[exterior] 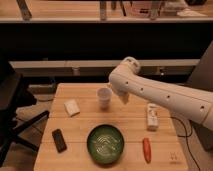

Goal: Pick up the ceramic cup

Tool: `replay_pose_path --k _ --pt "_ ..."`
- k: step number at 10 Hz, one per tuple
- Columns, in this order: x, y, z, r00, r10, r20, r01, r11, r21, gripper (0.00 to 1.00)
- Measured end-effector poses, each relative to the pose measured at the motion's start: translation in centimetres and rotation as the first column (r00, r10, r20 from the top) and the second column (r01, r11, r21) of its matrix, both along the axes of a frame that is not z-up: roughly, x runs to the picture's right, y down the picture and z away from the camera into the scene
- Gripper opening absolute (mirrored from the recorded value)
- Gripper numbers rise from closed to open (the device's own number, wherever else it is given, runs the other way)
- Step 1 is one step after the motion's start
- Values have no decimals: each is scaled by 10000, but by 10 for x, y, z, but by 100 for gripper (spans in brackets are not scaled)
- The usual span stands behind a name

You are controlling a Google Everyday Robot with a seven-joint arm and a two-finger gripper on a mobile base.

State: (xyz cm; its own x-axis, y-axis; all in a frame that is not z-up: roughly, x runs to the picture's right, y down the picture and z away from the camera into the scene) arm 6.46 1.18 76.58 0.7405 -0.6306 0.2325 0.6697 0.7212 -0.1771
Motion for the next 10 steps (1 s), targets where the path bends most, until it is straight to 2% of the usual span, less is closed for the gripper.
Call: replay_pose_path --k 6,10 --pt "-14 4 23 9977 -436 518 443 9990 -107 80" --pt "-24 12 45 9941 -674 849 700 9972 -274 80"
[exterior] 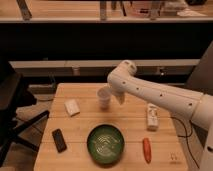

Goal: Pick up the ceramic cup

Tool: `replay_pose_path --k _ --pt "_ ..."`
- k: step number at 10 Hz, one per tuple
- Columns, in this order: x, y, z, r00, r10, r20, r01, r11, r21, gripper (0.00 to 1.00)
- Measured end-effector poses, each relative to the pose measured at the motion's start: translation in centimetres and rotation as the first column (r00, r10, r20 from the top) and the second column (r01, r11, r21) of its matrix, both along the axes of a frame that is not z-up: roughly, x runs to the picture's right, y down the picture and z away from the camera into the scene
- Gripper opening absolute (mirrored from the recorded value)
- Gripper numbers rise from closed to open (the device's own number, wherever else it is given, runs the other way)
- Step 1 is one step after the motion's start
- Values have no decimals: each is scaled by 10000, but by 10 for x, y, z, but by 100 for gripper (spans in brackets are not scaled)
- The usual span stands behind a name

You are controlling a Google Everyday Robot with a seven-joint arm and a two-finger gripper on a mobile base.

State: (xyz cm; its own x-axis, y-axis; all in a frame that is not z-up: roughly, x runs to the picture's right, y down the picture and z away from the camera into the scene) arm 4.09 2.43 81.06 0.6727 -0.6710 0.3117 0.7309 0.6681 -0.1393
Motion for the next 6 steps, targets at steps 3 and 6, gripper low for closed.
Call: replay_pose_path --k 3,6 --pt "-3 8 12 9997 -214 153 217 9996 -162 80" --pt "-7 17 24 9988 -414 279 424 9985 -345 80"
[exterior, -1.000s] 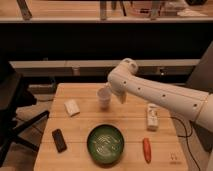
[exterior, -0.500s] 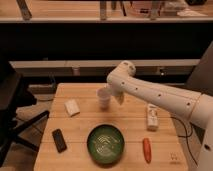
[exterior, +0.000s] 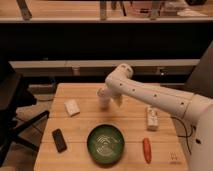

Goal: Pick up the ceramic cup

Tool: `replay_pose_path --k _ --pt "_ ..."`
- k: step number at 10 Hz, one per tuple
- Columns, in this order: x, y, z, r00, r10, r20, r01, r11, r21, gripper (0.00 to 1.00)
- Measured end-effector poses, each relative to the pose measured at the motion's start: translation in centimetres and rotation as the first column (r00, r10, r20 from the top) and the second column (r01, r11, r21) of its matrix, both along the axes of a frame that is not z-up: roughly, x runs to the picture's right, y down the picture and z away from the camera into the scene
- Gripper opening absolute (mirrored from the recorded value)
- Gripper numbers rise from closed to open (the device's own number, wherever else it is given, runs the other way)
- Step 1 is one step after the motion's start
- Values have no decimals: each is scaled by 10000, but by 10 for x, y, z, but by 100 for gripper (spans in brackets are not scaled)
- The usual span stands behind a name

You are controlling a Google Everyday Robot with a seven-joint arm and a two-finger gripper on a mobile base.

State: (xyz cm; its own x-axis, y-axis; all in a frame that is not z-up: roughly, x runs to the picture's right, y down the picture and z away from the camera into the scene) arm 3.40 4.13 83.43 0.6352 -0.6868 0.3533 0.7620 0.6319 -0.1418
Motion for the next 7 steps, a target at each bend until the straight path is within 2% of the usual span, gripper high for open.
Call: replay_pose_path --k 3,7 --pt "4 9 15 10000 -70 -19 69 9999 -124 80" --pt "9 9 18 10000 -89 -28 88 9997 -226 80"
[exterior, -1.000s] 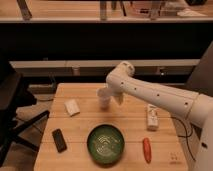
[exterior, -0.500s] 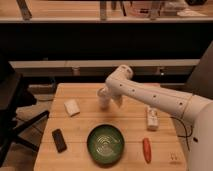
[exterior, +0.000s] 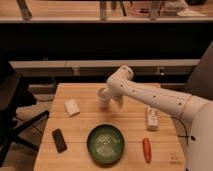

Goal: Pick up the ceramic cup

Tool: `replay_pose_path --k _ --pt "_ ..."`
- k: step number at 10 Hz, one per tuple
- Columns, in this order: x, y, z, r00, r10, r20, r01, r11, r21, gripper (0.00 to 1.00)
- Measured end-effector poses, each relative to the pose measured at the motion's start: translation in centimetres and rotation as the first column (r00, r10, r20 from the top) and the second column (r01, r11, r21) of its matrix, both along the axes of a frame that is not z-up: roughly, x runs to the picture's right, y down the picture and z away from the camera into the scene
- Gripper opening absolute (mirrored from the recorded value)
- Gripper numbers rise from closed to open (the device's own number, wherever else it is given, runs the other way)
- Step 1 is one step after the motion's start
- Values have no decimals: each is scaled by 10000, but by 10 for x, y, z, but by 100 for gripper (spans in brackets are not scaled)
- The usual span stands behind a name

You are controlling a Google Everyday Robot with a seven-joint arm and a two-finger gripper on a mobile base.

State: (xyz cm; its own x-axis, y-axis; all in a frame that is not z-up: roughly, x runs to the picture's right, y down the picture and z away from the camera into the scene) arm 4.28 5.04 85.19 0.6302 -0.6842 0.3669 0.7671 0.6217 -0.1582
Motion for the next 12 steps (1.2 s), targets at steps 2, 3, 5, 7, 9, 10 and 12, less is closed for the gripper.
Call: replay_pose_path --k 2,3,5,7,9,10,12 --pt "2 0 3 10000 -12 -7 12 10000 -18 80" --pt "3 0 4 10000 -14 -6 14 10000 -22 80" --pt "5 0 6 10000 -27 -12 27 10000 -39 80" --pt "6 1 8 10000 -39 -13 39 10000 -77 80" --pt "10 2 11 10000 -51 -20 51 10000 -76 80" --pt "11 2 12 10000 -58 -18 58 10000 -78 80" --pt "14 3 14 10000 -61 -25 61 9999 -89 80"
